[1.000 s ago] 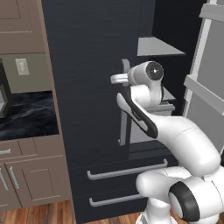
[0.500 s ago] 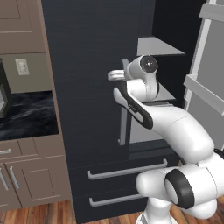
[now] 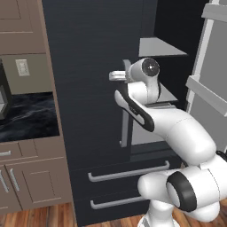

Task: Open the fridge, grab two sodas, and place both sodas inside the bowl with ice on the dining counter.

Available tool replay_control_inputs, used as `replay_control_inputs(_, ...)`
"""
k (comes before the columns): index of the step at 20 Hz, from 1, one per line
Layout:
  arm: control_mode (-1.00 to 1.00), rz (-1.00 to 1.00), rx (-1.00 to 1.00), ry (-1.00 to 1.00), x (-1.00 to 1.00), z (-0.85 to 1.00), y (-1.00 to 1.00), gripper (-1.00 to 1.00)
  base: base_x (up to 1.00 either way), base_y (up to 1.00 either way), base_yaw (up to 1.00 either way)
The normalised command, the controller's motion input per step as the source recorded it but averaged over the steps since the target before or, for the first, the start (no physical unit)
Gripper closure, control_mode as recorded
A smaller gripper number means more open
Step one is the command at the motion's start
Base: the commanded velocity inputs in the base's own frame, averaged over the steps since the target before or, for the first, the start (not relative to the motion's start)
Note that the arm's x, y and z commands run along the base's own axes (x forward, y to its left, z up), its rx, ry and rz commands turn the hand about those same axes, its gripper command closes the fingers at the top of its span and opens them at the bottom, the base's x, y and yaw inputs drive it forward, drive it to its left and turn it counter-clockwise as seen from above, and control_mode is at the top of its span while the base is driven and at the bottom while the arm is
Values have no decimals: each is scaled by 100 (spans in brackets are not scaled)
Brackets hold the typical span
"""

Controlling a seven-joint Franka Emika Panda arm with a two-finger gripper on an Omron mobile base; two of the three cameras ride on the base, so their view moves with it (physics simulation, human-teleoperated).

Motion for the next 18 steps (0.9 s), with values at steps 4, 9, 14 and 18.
replay_control_inputs(4,-100,0,0,0,49,-3,0,100,0,0,0)
replay_control_inputs(9,-100,1,0,0,51,-1,0,100,0,0,0)
replay_control_inputs(14,-100,5,0,0,27,-1,16,100,0,0,0)
replay_control_inputs(18,-100,15,0,0,-20,-8,54,100,0,0,0)
